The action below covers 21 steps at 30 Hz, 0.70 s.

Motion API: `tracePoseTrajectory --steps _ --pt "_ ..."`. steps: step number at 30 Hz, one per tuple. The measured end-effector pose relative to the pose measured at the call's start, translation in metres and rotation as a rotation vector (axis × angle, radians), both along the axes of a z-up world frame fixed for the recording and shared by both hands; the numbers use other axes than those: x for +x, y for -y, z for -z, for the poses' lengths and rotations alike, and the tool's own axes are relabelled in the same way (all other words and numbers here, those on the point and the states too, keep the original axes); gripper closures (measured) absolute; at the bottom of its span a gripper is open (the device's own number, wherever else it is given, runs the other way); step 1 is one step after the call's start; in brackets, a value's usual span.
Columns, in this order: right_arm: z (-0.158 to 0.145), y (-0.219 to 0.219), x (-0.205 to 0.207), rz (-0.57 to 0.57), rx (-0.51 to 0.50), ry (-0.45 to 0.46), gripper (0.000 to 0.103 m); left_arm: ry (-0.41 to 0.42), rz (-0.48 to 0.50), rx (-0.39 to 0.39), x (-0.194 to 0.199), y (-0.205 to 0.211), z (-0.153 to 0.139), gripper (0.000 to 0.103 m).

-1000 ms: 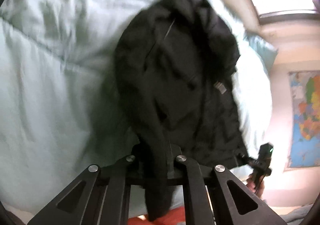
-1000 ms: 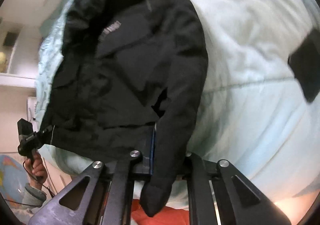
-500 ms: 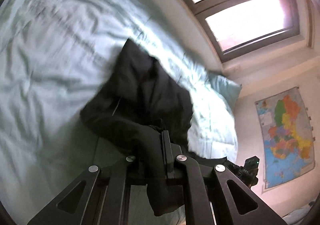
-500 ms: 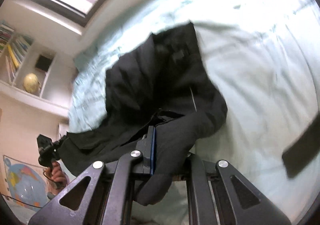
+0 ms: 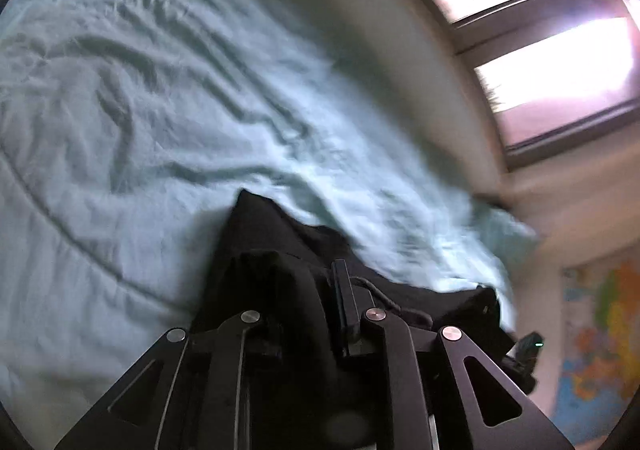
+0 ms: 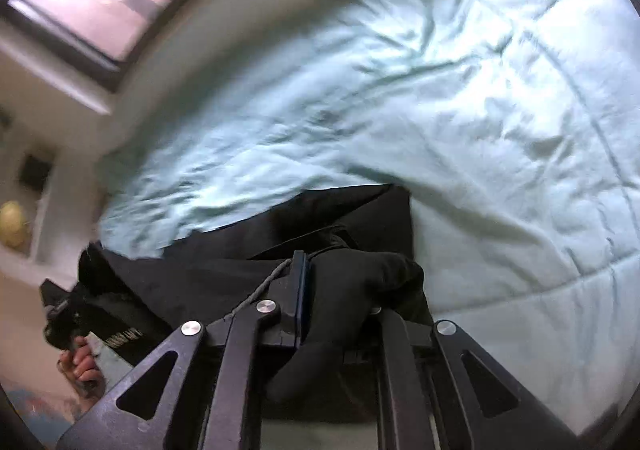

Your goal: Fold large clothes

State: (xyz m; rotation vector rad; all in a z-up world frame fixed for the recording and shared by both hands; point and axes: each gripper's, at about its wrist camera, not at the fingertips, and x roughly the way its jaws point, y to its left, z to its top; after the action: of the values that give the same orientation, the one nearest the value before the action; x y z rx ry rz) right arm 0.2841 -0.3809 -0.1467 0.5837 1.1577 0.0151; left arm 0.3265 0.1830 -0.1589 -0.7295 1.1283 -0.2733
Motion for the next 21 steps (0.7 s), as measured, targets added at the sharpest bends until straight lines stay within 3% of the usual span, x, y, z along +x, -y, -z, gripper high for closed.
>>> tracePoseTrajectory --steps 4,7,9,13,14,16,17,18,19,21 --pt "0.071 -0.006 0.034 -0.018 -0.020 -0.124 0.090 -0.098 0.045 0.131 0.032 0.029 0.062 0.084" --pt "0.105 -0.008 0.040 -0.019 0.001 -0.150 0.090 -0.103 0.084 0.190 0.037 0.044 0.094 0.084" --pt "0.115 -0.007 0.040 -0.021 0.005 -0.148 0.090 -0.087 0.099 0.226 0.036 0.049 0.099 0.084" --pt "0.106 -0.002 0.034 -0.025 0.035 -0.140 0.088 -0.084 0.142 0.244 0.033 0.048 0.087 0.083" --pt "0.099 0.000 0.031 -0.021 0.054 -0.135 0.085 -0.077 0.162 0.216 0.029 0.045 0.079 0.077" --pt "0.081 0.008 0.021 -0.002 0.129 -0.112 0.079 -0.049 0.193 0.125 0.020 0.037 0.063 0.054" --pt "0.073 0.010 0.017 0.006 0.159 -0.100 0.075 -0.037 0.206 0.077 0.012 0.030 0.052 0.034" --pt "0.062 0.015 0.009 0.012 0.197 -0.082 0.069 -0.024 0.222 0.035 0.004 0.022 0.040 0.025" --pt "0.054 0.019 0.003 0.014 0.225 -0.069 0.064 -0.009 0.236 0.013 -0.004 0.016 0.031 0.025" --pt "0.028 0.026 -0.017 0.016 0.270 -0.011 0.035 0.014 0.245 0.021 -0.020 0.003 0.010 0.025"
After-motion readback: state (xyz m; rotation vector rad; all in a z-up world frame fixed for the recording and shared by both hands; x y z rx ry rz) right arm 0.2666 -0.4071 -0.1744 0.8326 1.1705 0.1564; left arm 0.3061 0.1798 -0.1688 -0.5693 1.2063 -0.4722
